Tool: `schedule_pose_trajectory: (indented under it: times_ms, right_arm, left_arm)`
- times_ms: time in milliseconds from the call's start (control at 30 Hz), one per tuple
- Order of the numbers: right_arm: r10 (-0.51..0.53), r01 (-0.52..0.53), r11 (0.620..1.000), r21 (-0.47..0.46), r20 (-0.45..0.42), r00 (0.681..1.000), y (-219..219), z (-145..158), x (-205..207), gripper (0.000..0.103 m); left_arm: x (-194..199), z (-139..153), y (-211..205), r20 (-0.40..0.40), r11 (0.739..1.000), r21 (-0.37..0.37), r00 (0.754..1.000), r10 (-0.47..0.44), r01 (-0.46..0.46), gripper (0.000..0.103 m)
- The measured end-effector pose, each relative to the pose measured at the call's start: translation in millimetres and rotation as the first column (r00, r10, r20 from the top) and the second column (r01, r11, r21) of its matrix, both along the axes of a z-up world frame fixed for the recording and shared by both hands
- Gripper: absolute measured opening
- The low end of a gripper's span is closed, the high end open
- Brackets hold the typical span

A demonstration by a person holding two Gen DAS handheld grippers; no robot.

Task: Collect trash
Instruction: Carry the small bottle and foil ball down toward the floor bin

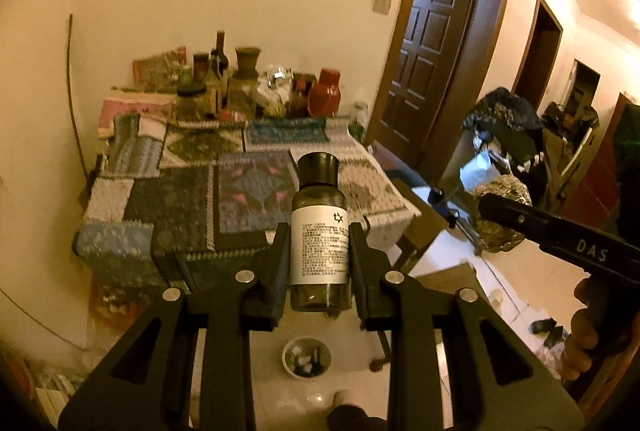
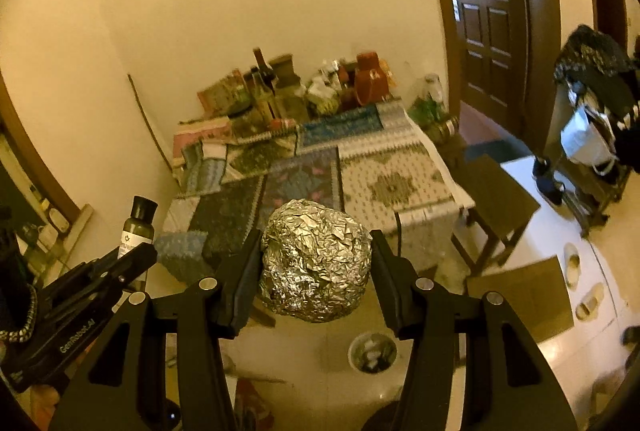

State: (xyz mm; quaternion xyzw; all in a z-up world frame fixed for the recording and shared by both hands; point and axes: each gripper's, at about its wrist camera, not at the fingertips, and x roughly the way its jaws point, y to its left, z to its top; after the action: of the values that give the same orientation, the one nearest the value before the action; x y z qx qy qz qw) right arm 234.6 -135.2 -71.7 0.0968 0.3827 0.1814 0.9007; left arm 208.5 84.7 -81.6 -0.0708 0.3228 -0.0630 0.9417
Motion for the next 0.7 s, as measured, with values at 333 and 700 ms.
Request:
schedule_pose_trajectory:
  times_ms: [333,700]
  right_arm:
    - [0.054,-0.059,0.998,-0.025,-0.151,0.987,-17,-78,22,0.048]
    - [0.146,-0.185,0.979,-0.088,-0.335,0.931,-12,-234,65,0.048]
  left_arm:
    - [27,-76,-23,-0.187,0.999,0.001,0.982,0.032,-0.033,0.027]
    - [62,-239,-42,-0.394,0.992,-0.021,0.913,0.103,-0.121,0.027]
